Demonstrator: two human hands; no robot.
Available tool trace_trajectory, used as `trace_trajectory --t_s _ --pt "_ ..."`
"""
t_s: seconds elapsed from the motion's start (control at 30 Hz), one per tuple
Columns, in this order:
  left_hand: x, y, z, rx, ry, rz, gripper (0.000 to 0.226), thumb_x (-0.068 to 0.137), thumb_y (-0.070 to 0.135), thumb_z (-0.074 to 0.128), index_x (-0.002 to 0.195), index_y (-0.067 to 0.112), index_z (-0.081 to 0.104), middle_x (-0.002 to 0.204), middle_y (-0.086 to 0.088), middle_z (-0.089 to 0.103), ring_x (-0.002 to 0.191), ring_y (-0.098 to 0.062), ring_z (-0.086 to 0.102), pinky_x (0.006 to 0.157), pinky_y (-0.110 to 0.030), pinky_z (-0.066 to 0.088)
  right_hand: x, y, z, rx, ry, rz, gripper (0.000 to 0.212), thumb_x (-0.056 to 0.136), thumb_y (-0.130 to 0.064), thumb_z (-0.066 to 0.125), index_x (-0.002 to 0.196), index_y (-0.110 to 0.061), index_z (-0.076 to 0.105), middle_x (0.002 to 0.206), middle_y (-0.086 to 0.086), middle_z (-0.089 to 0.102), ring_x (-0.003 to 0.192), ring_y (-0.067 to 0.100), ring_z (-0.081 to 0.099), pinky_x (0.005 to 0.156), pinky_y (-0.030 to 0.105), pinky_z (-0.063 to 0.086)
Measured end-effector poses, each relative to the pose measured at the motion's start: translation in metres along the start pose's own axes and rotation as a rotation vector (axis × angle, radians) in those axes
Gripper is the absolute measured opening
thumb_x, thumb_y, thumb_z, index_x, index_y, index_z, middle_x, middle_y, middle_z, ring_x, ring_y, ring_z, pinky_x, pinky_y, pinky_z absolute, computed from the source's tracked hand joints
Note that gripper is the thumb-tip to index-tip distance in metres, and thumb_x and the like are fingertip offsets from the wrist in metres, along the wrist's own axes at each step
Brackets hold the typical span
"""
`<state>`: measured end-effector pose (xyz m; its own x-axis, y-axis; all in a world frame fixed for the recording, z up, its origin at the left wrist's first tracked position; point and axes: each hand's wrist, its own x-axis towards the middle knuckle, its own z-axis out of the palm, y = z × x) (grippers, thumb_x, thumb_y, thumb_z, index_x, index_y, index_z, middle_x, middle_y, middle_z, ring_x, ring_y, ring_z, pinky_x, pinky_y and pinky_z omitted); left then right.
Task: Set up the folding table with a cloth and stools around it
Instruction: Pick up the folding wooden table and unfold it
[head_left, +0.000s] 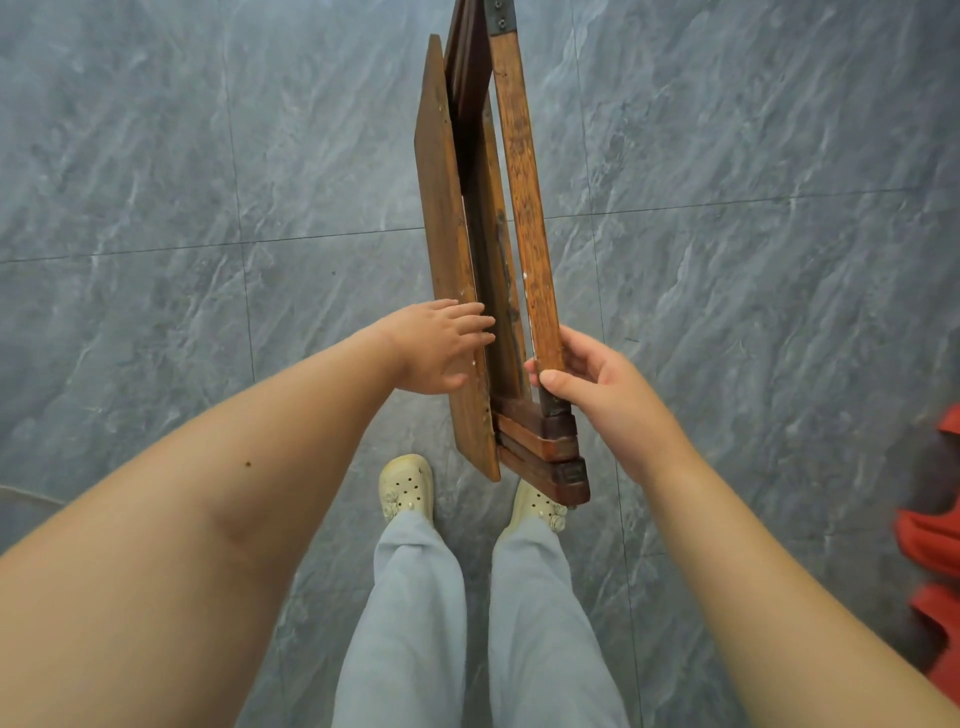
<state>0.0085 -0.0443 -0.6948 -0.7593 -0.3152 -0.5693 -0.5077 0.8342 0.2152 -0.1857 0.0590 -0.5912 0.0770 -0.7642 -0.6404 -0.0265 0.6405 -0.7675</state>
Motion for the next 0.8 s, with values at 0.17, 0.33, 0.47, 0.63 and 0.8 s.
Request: trace_trajectory --t_s 0.17,0.33,0.47,0.63,0.8 --pt "0.015 -0.005 0.006 0.103 -0.036 0.092 0.072 0.092 0.058 0.035 0.150 0.018 0.023 0.158 -0.002 0.021 0.147 -0.020 0.007 0.120 -0.038 0.003 0.002 0.000 -0.008 0.008 -0.006 0.011 0.046 0.091 -0.002 0.055 0.130 -0.026 0.050 0.106 -0.003 0.069 0.102 0.008 0.065 0.084 0.016 0.051" --pt "0.024 -0.011 0.004 0.190 -0.043 0.160 0.081 0.085 0.060 0.048 0.149 0.016 0.026 0.155 -0.004 0.028 0.145 -0.023 0.016 0.120 -0.040 0.004 0.002 0.002 -0.016 0.005 0.001 0.014 0.043 0.092 -0.002 0.055 0.123 -0.031 0.053 0.107 0.000 0.070 0.103 0.009 0.065 0.087 0.016 0.050" --pt "0.030 -0.011 0.002 0.294 -0.092 0.171 0.084 0.085 0.048 0.060 0.151 0.014 0.020 0.157 -0.007 0.020 0.146 -0.026 0.010 0.119 -0.041 0.002 0.003 0.004 -0.020 0.037 0.012 0.009 0.044 0.091 0.001 0.053 0.120 -0.031 0.053 0.102 -0.002 0.069 0.097 0.006 0.065 0.085 0.015 0.050" --pt "0.039 -0.006 -0.001 0.325 -0.065 0.174 0.066 0.089 0.023 0.059 0.147 0.013 0.028 0.152 -0.009 0.031 0.143 -0.027 0.021 0.118 -0.040 0.005 0.004 0.006 -0.023 0.061 0.019 0.003 0.043 0.091 0.003 0.052 0.117 -0.031 0.055 0.100 -0.003 0.069 0.097 0.007 0.065 0.083 0.015 0.049" --pt "0.043 -0.009 -0.002 0.347 -0.070 0.204 0.074 0.086 0.037 0.063 0.147 0.012 0.029 0.151 -0.008 0.031 0.141 -0.028 0.022 0.120 -0.040 0.008 0.006 0.012 -0.025 0.134 0.021 0.045 0.042 0.090 0.001 0.054 0.127 -0.017 0.055 0.104 0.003 0.070 0.099 0.013 0.065 0.086 0.020 0.051"
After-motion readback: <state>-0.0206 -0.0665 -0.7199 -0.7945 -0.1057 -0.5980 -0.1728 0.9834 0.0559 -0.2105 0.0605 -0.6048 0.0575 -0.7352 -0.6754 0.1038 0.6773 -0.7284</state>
